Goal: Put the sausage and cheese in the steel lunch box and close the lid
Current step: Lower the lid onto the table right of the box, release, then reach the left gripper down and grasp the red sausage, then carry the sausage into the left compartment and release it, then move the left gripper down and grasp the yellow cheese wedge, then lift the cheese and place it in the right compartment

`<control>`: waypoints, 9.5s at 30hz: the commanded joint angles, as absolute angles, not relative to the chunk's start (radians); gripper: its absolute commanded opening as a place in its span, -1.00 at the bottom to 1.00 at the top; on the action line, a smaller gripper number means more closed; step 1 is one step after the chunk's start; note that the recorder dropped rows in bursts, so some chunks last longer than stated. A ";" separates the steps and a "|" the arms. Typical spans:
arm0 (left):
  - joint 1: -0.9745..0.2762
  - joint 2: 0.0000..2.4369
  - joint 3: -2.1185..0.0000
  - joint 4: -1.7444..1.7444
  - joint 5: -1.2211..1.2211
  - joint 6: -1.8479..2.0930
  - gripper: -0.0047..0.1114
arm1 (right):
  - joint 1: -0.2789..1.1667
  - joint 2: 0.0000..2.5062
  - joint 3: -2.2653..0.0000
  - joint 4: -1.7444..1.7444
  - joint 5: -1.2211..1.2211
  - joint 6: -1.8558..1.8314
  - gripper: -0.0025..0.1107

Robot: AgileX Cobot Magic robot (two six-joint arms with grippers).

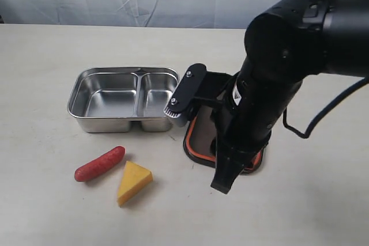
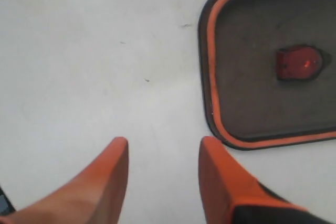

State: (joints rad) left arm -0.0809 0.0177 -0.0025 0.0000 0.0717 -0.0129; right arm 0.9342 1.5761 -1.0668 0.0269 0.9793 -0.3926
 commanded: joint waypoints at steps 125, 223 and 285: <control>-0.379 1.740 -1.145 0.013 0.537 0.246 -0.78 | 0.938 1.448 -1.051 0.008 0.964 -0.336 -0.22; -0.691 1.896 -0.902 -0.355 0.720 0.011 -0.15 | 0.938 1.448 -1.051 -0.006 1.069 -0.267 -0.22; -0.691 1.722 -1.172 0.018 0.845 -0.021 -0.92 | 0.938 1.448 -1.051 -0.018 1.065 -0.267 -0.22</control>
